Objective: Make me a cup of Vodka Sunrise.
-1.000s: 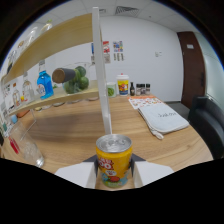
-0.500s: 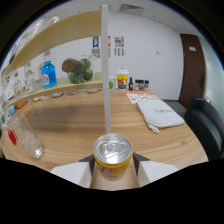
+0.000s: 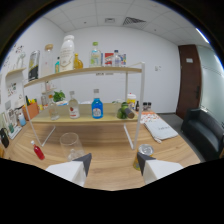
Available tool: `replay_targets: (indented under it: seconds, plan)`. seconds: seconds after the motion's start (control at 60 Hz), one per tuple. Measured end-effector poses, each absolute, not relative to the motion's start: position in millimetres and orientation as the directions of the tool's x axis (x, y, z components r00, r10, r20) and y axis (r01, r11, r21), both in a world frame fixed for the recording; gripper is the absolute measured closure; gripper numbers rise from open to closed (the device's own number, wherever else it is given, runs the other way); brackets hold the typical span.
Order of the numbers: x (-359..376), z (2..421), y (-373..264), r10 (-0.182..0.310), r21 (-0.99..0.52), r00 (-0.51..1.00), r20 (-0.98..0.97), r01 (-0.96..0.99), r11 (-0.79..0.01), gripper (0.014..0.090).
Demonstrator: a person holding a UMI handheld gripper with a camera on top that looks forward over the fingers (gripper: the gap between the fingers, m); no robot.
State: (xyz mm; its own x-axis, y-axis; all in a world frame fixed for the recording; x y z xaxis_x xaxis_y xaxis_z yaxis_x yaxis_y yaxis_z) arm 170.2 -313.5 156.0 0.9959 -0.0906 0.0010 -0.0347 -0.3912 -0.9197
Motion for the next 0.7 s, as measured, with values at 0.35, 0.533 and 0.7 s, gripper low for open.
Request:
replay_targets:
  seconds: [0.35,0.533,0.7]
  plan:
    - [16.9,170.3,-293.0,0.032,-0.937,0.998,-0.045,-0.031,-0.348,0.0185]
    - [-37.0,218.8,-229.4,0.082,-0.969,0.996,-0.044,-0.022,-0.247,0.0185]
    - [-55.6,232.6,-170.1,0.058,-0.977,0.997,-0.041,-0.028,-0.211,0.0219]
